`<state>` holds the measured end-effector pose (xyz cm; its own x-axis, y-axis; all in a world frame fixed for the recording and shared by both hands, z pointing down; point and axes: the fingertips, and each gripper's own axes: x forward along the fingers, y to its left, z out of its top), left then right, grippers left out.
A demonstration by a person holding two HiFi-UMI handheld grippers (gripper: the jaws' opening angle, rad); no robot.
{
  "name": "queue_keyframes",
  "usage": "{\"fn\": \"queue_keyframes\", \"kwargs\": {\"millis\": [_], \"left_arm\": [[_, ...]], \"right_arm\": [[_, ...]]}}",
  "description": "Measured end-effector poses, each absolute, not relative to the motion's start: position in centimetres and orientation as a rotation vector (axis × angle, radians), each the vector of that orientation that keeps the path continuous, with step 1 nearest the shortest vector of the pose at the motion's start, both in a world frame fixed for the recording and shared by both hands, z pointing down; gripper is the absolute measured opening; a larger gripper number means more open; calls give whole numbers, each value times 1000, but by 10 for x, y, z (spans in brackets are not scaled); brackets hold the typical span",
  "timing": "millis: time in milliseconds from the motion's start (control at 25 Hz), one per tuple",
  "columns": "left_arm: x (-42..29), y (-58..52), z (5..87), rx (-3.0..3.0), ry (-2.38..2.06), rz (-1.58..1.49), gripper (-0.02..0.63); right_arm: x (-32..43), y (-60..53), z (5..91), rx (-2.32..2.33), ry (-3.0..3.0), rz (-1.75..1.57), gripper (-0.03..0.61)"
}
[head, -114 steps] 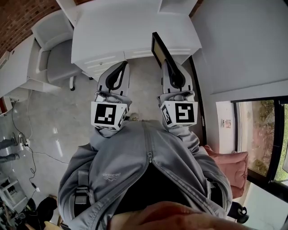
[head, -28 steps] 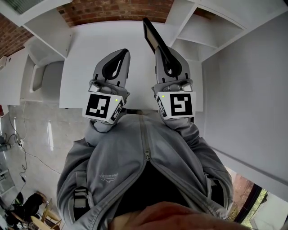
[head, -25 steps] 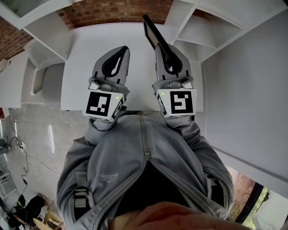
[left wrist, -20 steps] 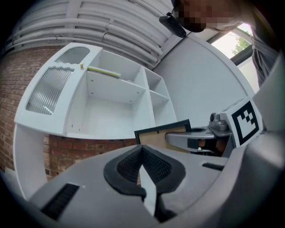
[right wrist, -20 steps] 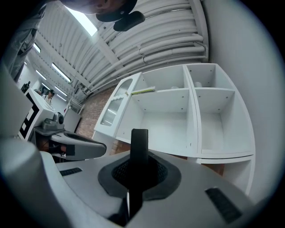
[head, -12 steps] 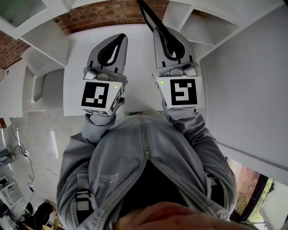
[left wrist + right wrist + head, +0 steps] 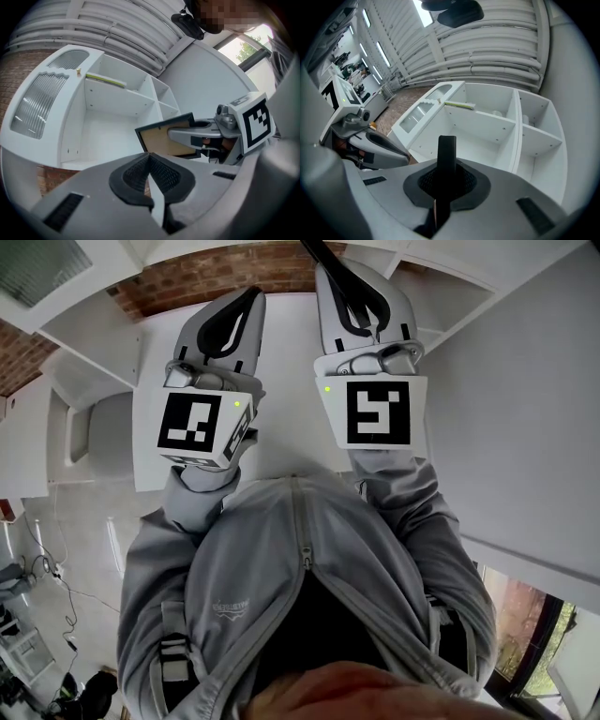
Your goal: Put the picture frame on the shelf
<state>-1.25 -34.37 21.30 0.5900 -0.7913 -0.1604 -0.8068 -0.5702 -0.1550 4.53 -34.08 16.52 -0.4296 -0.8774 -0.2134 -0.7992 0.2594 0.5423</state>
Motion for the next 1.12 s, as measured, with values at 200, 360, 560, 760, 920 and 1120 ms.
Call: {"fn": "queue_keyframes", "kwargs": {"millis": [200, 360, 560, 760, 920, 1120], "left_arm": [[-15, -349, 203, -2594, 1322, 116, 8], [-17, -352, 200, -2585, 1320, 120, 8], [-20, -357, 197, -2580, 1321, 134, 8], [-18, -359, 196, -2577, 1326, 137, 8], [-18, -364, 196, -2570, 1332, 134, 8], [-22, -369, 195, -2563, 1344, 131, 8]], "right_arm": [[36, -352, 157, 1545, -2326, -951, 34], [30, -360, 153, 1512, -2256, -1003, 34], [26, -372, 152, 1494, -2176, -1046, 34], [28, -384, 158, 1491, -2139, -1041, 34], [24, -395, 164, 1457, -2112, -1046, 34], [17, -407, 171, 1412, -2033, -1075, 34]]}}
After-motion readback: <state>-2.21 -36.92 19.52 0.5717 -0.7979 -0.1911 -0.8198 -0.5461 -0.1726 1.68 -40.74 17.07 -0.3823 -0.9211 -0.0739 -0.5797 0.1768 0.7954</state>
